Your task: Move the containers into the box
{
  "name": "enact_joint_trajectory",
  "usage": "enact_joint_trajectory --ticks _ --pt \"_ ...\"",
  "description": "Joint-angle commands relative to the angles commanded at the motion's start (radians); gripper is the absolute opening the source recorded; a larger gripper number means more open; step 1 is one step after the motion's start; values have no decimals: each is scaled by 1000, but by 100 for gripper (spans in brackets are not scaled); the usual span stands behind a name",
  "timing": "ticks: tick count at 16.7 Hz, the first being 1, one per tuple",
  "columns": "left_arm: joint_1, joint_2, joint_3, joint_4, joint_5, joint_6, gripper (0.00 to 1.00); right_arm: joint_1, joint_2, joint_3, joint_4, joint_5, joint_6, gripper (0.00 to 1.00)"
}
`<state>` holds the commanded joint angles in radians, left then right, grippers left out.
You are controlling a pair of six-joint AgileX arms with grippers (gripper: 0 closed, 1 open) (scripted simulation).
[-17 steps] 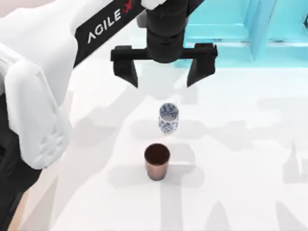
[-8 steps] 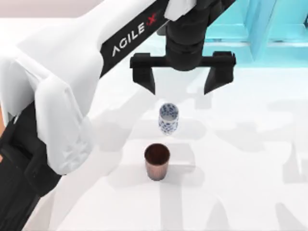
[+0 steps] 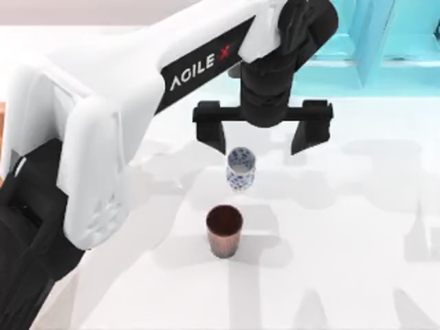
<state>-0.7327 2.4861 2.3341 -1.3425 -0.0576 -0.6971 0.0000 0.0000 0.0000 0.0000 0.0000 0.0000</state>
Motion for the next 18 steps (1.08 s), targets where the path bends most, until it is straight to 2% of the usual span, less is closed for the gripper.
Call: enact_joint_trajectory --ticks 4,9,18 --pt "4 -5 -174 168 0 4 100 0 0 0 0 0 0 100" --pt "5 -6 -198 192 0 5 100 0 0 0 0 0 0 100" --pt "5 -6 -198 192 0 5 32 0 0 0 0 0 0 100"
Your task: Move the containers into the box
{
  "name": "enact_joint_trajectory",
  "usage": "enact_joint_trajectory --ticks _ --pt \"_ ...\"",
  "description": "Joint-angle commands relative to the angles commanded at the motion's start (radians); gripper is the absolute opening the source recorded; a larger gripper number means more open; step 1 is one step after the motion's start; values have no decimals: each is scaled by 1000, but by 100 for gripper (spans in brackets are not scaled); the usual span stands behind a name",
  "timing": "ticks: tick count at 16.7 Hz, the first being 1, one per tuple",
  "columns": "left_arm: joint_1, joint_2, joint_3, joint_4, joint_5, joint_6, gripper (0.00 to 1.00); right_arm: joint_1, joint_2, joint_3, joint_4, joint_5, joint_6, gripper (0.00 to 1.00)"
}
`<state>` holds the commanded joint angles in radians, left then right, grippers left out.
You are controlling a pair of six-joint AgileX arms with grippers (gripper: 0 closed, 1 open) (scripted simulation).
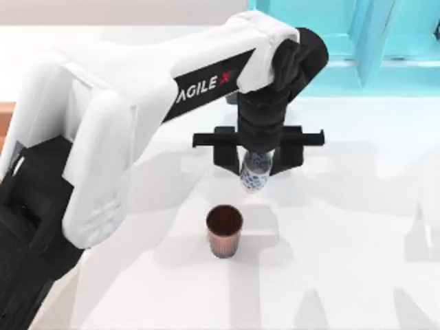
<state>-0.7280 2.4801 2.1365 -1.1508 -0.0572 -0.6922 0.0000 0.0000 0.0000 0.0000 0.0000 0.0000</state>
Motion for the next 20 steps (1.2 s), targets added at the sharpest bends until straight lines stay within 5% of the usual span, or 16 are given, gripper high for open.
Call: enact_joint_trajectory --ticks 5,15,20 --pt "0 0 0 0 0 0 0 0 0 0 0 0 0 100" --pt "4 -16 -9 -10 1 16 0 0 0 0 0 0 0 100" --pt "112 -216 -89 -108 7 120 0 0 0 0 0 0 0 100"
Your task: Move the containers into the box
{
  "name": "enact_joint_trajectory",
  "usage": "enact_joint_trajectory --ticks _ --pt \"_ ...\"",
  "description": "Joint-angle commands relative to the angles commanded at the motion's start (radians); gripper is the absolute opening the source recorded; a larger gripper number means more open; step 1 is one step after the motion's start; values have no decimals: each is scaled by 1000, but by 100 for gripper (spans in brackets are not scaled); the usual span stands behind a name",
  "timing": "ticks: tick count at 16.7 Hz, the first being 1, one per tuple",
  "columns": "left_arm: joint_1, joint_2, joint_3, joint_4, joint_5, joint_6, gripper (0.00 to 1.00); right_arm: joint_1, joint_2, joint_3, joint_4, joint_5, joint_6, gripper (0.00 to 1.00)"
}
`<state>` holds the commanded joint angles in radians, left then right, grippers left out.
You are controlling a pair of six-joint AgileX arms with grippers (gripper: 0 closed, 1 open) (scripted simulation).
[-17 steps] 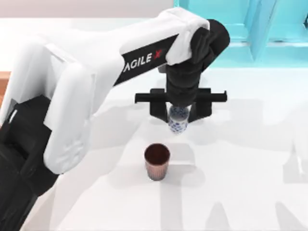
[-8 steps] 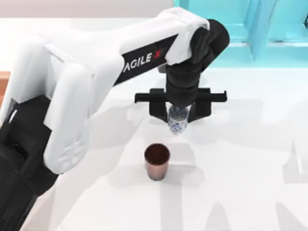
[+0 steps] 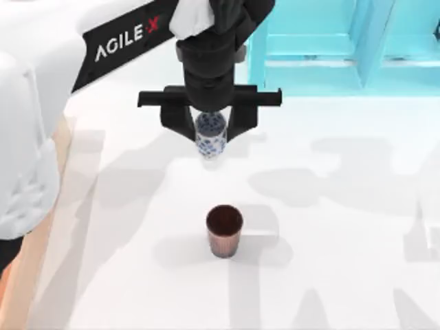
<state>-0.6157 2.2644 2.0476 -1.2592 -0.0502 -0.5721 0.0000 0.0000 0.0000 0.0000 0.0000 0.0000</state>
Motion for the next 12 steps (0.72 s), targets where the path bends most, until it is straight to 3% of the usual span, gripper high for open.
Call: enact_joint_trajectory --ticks 9,12 --pt "71 -101 -52 -56 4 69 0 0 0 0 0 0 0 100" --pt "170 -186 -130 -54 20 161 0 0 0 0 0 0 0 100"
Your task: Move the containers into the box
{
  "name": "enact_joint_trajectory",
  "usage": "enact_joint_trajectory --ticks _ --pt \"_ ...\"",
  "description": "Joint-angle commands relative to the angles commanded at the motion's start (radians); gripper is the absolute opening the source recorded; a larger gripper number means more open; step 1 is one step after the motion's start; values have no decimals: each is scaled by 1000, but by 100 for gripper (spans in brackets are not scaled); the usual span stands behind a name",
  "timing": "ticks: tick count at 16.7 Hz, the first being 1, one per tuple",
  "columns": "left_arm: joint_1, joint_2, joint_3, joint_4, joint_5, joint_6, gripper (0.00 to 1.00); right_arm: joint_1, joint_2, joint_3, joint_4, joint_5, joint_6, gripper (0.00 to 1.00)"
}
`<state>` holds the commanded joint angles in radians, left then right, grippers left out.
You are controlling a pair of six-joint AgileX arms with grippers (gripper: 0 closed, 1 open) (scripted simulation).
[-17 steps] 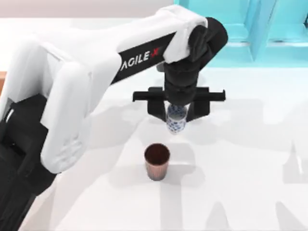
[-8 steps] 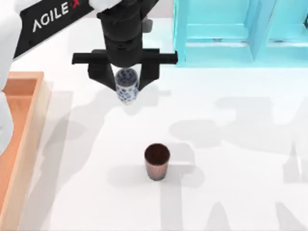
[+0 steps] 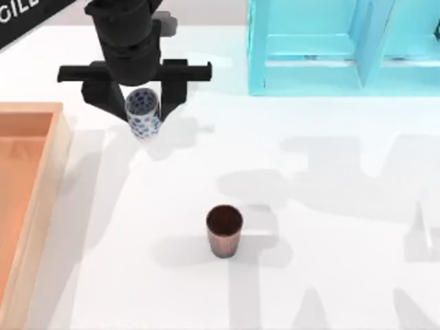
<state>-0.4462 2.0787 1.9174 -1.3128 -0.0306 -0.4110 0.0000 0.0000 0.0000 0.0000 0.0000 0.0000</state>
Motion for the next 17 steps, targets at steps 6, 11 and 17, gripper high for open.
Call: enact_joint_trajectory --ticks 6,11,17 --pt "466 -326 -315 1 49 434 0 0 0 0 0 0 0 100" --pt "805 -627 -623 -1 78 775 0 0 0 0 0 0 0 100" --pt "894 -746 -743 -4 85 874 0 0 0 0 0 0 0 100"
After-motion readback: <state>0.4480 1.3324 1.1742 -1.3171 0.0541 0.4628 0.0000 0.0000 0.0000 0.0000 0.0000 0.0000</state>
